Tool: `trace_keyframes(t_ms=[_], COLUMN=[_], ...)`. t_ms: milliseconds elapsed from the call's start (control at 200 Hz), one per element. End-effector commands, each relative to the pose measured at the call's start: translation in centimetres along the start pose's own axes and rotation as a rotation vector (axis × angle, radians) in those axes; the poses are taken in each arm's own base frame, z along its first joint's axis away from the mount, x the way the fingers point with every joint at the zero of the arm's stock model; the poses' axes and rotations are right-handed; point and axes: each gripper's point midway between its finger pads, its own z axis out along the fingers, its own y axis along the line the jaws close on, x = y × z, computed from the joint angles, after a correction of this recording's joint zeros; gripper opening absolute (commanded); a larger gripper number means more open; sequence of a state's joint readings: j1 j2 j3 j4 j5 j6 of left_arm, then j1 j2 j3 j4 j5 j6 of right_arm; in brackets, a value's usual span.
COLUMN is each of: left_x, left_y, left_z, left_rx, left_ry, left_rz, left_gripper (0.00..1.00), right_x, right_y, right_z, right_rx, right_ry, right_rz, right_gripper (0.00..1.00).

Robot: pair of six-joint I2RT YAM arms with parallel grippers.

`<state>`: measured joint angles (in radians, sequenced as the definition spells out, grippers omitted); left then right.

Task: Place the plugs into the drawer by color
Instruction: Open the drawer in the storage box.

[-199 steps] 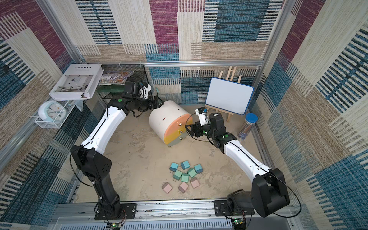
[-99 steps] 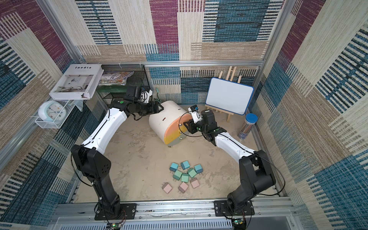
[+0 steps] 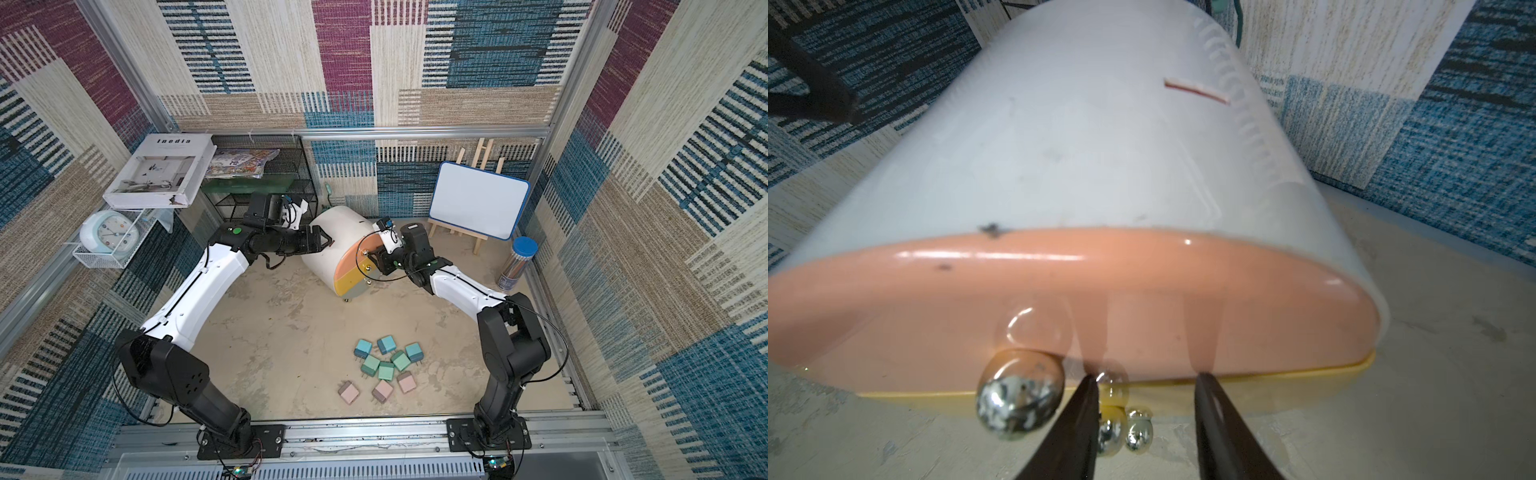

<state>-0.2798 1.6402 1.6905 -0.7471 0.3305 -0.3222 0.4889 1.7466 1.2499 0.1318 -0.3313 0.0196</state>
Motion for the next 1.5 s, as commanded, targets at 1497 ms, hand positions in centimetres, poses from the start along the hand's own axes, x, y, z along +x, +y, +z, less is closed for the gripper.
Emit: trace_keyframes(t_ms=[1497], left_x=[0.5], left_y=[3.0], left_z=[2.3], left_rx=[-0.079], left_ry=[0.038], left_rz=[0.013], left_gripper=[0.63], right_x=[-2.6], right_y=[3.3], right_z=[-2.7], right_rx=[0.005], right_ry=[-0.103], right_rz=[-0.195], right_gripper=[0.14])
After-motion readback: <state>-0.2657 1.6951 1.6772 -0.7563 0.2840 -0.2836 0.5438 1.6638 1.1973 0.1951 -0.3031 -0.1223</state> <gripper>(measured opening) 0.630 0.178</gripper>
